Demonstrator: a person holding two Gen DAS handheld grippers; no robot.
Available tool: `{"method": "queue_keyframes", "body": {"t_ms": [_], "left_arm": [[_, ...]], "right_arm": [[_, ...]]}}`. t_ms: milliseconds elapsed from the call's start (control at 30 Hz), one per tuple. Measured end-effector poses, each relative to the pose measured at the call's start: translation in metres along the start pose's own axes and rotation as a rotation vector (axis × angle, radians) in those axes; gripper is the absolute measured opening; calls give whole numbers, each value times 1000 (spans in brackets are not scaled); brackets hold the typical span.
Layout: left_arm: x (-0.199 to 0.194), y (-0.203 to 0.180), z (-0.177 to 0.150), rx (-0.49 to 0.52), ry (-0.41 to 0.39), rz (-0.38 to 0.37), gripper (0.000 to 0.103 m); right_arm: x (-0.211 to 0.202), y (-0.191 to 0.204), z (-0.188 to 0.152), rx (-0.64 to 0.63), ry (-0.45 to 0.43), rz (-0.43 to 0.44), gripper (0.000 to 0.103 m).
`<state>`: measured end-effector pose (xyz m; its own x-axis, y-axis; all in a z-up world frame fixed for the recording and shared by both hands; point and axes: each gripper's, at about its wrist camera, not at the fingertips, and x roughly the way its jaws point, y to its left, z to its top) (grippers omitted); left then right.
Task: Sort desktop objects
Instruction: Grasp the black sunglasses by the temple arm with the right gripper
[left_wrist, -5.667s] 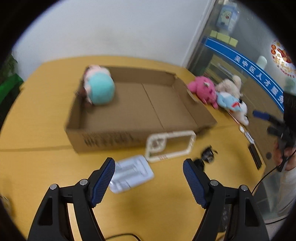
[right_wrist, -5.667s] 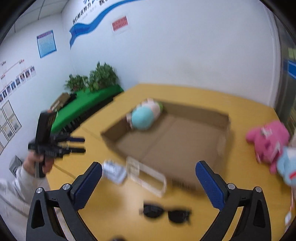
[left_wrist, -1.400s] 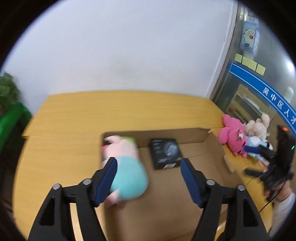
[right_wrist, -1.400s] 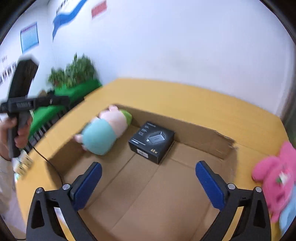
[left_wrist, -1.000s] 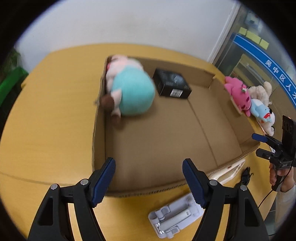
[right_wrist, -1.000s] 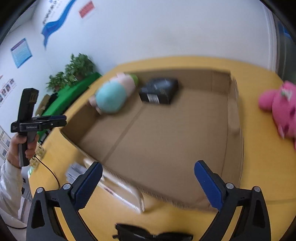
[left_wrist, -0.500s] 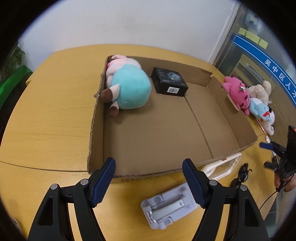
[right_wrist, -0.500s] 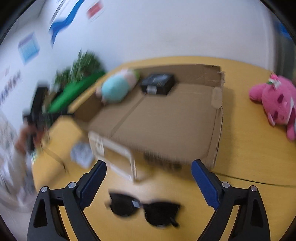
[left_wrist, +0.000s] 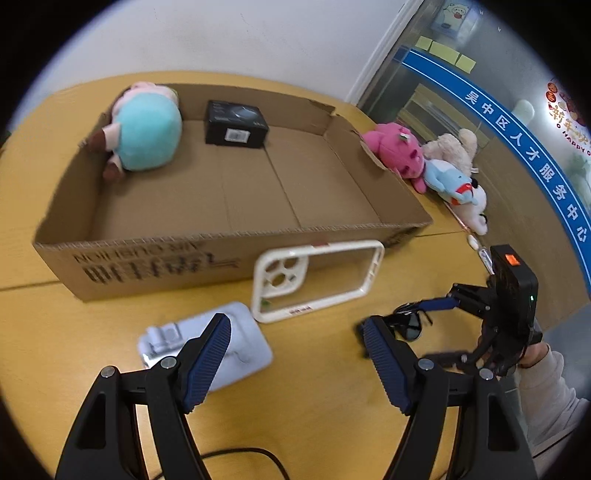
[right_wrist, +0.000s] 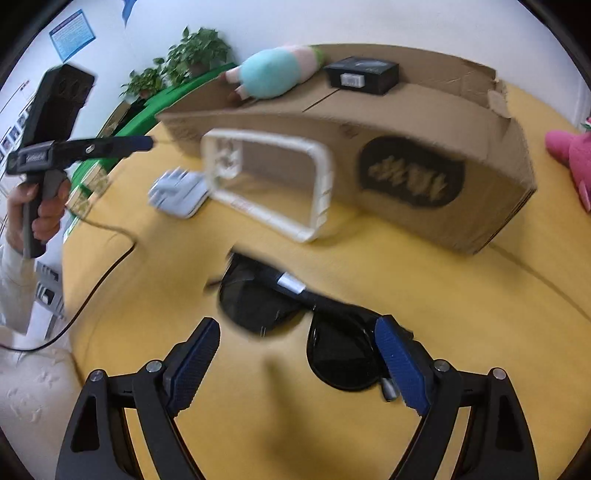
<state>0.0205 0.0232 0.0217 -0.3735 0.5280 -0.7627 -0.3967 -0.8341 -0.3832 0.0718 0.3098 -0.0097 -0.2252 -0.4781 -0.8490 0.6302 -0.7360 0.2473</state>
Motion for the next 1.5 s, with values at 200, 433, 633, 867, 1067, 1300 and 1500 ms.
{"method": "queue_keyframes", "body": {"t_ms": [200,433,633,867,1067,1300,1500], "left_arm": [[19,-15,-12,-9,53,-70,75],[49,-35,-22,-55,107,-179,75],[75,-52,-25,-86,140,-284,73],[107,-62,-20,-139,186,-397,59],[125,-57,-19,-181,202,-418,29],[124,-50,-26,-198,187,-402,13],[121,-51,-23,-185,176,-399,8]], "right_arm": [[-11,29,-12,-86,-17,-47,87],[10,32,-15,-80,34,-104,80],[11,53,-28,-94,11,-179,45],[1,56,-37,30,-41,-219,28],[-1,68,-45,50,-64,-226,25],[2,69,-42,89,-73,-189,25],[10,57,-26,173,-92,-118,26]]}}
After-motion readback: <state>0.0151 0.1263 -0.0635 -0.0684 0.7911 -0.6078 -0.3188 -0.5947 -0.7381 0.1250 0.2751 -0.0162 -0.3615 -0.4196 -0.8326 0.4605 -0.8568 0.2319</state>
